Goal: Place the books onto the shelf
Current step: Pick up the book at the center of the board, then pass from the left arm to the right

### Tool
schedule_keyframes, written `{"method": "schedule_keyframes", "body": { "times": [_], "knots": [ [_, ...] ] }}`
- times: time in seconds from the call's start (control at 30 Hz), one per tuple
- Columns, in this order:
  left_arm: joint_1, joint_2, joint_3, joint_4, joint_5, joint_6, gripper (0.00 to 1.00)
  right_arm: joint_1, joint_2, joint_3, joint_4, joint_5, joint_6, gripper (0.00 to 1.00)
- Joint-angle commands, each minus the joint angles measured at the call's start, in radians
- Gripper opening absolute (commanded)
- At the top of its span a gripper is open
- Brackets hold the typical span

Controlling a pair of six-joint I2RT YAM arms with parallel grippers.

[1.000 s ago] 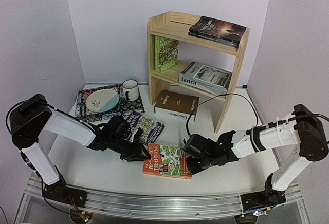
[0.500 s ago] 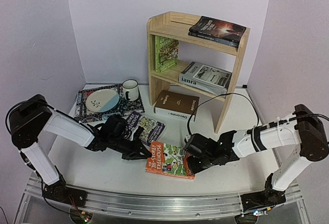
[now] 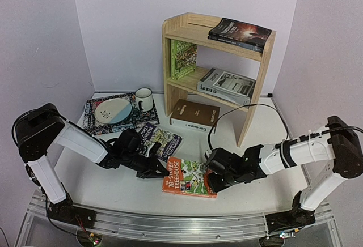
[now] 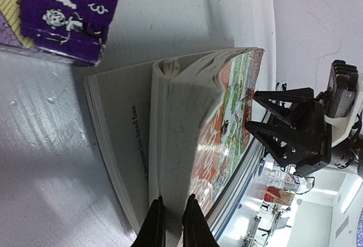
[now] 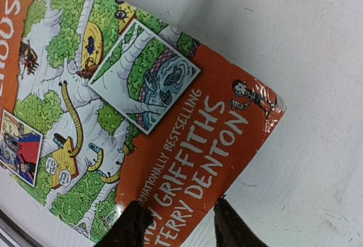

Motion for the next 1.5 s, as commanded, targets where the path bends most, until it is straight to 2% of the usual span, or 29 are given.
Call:
{"method": "schedule_keyframes", "body": {
  "times": [0.0,0.1,0.17,0.27,0.37,0.5,0.77,0.93,1.17,1.27,1.37,1.47],
  "knots": [
    [-0.023,-0.010,0.030,0.127,0.031,-0.022,0.00,0.006,-0.078,-0.052,-0.044,-0.015,-0.037,0.51],
    [-0.023,-0.017,0.037,0.125,0.035,-0.033,0.00,0.007,-0.166,-0.066,-0.061,-0.001,-0.083,0.61],
    [-0.022,-0.015,0.043,0.123,0.048,-0.051,0.00,0.019,-0.216,-0.057,-0.087,0.028,-0.127,0.62],
    [-0.022,-0.001,0.056,0.122,0.069,-0.081,0.00,0.113,-0.237,0.004,-0.163,0.218,-0.217,0.62],
    [-0.022,-0.002,0.061,0.122,0.075,-0.099,0.00,0.209,-0.211,0.057,-0.181,0.336,-0.332,0.70],
    [-0.021,-0.017,0.063,0.121,0.076,-0.114,0.00,0.303,-0.137,0.105,-0.167,0.411,-0.501,0.82],
    [-0.021,-0.040,0.060,0.121,0.084,-0.128,0.00,0.385,-0.027,0.134,-0.095,0.558,-0.771,0.91],
    [-0.021,-0.040,0.063,0.121,0.086,-0.129,0.00,0.407,0.053,0.144,-0.051,0.593,-0.838,0.92],
    [-0.021,-0.030,0.072,0.120,0.100,-0.129,0.00,0.433,0.176,0.176,-0.024,0.629,-0.845,0.92],
    [-0.021,-0.028,0.079,0.121,0.106,-0.129,0.00,0.441,0.239,0.191,-0.009,0.700,-0.845,0.91],
    [-0.021,-0.026,0.083,0.121,0.108,-0.128,0.00,0.445,0.319,0.212,-0.004,0.829,-0.852,0.88],
    [-0.021,-0.026,0.081,0.121,0.106,-0.129,0.00,0.445,0.363,0.220,0.011,0.885,-0.854,0.81]
  ]
}}
